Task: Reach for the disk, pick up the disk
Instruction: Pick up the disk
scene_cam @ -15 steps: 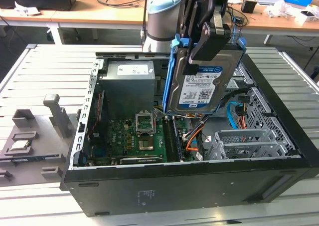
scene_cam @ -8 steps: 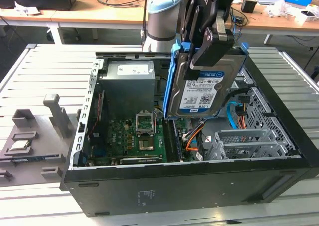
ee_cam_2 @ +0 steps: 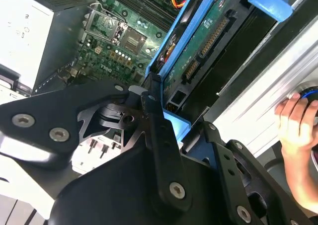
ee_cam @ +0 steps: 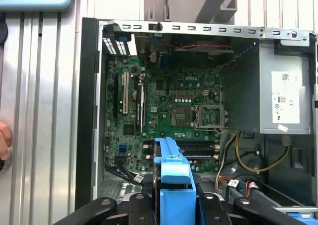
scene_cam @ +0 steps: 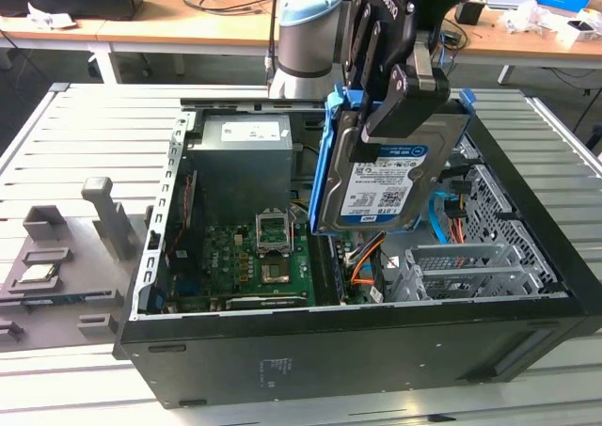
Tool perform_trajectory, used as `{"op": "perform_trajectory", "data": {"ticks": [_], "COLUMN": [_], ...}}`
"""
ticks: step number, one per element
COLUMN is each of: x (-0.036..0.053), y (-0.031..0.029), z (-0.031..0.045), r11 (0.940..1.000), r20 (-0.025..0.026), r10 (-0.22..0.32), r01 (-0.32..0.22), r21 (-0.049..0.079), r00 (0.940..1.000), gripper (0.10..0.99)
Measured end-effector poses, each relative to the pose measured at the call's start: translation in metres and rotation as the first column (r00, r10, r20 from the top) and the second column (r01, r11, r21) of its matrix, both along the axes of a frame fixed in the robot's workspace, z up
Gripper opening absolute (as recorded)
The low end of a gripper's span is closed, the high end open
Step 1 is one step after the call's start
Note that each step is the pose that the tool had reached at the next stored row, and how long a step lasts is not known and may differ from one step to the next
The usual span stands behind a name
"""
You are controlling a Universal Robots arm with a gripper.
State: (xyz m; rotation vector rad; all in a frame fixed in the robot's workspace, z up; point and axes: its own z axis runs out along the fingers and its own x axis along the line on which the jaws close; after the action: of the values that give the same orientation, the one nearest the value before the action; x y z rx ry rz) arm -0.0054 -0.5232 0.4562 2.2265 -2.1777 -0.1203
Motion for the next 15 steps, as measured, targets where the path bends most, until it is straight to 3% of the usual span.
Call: {"op": "perform_trajectory", "data": {"ticks": [4, 15], "x": [0.0, 0.0], "y": [-0.0088, -0.0261], "z": [-0.0008, -0.0016], "r11": [1.0, 1.0], "r20": [0.0001, 0.0], "r10": [0.0, 0.0], "r01": [0.0, 0.0], "r21": [0.0, 0.0], "r00": [1.0, 1.0], "gripper": [0.369, 0.369]}}
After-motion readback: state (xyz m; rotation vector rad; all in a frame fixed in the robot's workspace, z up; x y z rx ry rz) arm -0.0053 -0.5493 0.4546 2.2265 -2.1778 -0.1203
